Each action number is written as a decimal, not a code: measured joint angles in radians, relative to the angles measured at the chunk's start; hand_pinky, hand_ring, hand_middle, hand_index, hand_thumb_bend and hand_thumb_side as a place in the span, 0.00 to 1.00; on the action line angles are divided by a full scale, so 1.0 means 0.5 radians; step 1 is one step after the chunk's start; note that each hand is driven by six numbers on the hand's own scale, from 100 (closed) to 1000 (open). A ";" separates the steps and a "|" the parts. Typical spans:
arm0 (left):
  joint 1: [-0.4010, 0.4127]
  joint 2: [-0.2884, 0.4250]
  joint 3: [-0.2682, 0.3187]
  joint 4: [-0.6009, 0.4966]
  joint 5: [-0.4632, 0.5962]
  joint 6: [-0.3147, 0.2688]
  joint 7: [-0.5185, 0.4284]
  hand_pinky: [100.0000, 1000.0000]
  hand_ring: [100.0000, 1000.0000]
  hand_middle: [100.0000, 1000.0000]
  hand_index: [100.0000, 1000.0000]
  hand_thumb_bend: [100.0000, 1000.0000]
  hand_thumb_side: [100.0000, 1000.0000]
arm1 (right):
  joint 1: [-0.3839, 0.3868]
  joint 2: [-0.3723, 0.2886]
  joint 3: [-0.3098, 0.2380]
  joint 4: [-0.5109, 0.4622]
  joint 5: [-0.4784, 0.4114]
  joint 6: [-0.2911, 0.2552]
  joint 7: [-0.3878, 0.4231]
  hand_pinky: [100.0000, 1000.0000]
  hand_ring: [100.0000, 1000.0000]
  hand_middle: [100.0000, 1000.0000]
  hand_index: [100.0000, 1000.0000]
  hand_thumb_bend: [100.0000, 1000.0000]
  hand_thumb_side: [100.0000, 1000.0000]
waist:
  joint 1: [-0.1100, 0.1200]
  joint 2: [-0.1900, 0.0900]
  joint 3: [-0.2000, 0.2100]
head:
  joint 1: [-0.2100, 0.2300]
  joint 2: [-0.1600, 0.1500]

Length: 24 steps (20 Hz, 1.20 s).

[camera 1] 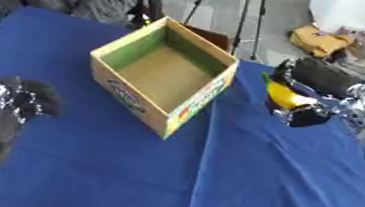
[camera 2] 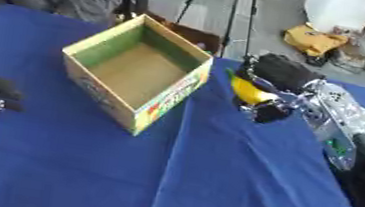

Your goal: Pick up objects on the table and place them in the box.

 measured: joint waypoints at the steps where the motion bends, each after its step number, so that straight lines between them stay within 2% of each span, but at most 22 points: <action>1: 0.000 0.000 0.000 -0.011 0.002 0.000 0.000 0.59 0.62 0.52 0.64 0.26 0.95 | -0.011 -0.002 0.000 -0.015 0.000 0.000 0.000 0.37 0.13 0.08 0.15 0.00 0.00 | -0.006 -0.007 0.022 | -0.005 0.000; 6: -0.001 0.000 0.000 -0.089 0.019 0.000 0.000 0.59 0.62 0.52 0.64 0.28 0.94 | -0.072 -0.008 0.006 -0.086 -0.035 0.000 -0.003 0.36 0.12 0.07 0.14 0.00 0.00 | -0.043 -0.037 0.174 | -0.052 -0.019; 12: -0.042 -0.001 -0.001 -0.142 0.054 0.004 -0.005 0.59 0.62 0.52 0.64 0.29 0.93 | -0.117 0.024 0.036 -0.109 -0.132 0.002 -0.002 0.34 0.12 0.07 0.14 0.00 0.00 | -0.069 -0.037 0.369 | -0.155 -0.063; 14: -0.065 -0.003 -0.001 -0.163 0.067 0.008 -0.009 0.59 0.62 0.52 0.64 0.29 0.93 | -0.125 0.038 0.039 -0.108 -0.166 0.005 -0.002 0.33 0.12 0.07 0.14 0.00 0.03 | -0.070 -0.027 0.448 | -0.201 -0.081; 20: -0.103 -0.037 -0.023 -0.192 0.091 0.017 -0.027 0.59 0.62 0.52 0.64 0.29 0.94 | -0.115 0.086 0.049 -0.003 -0.244 0.031 -0.025 0.32 0.12 0.06 0.13 0.00 0.11 | -0.080 0.022 0.594 | -0.312 -0.139; 24: -0.112 -0.057 -0.031 -0.197 0.099 0.017 -0.038 0.59 0.62 0.52 0.64 0.29 0.94 | -0.095 0.127 0.049 0.140 -0.248 0.035 -0.070 0.31 0.12 0.06 0.13 0.00 0.14 | -0.083 0.054 0.636 | -0.364 -0.176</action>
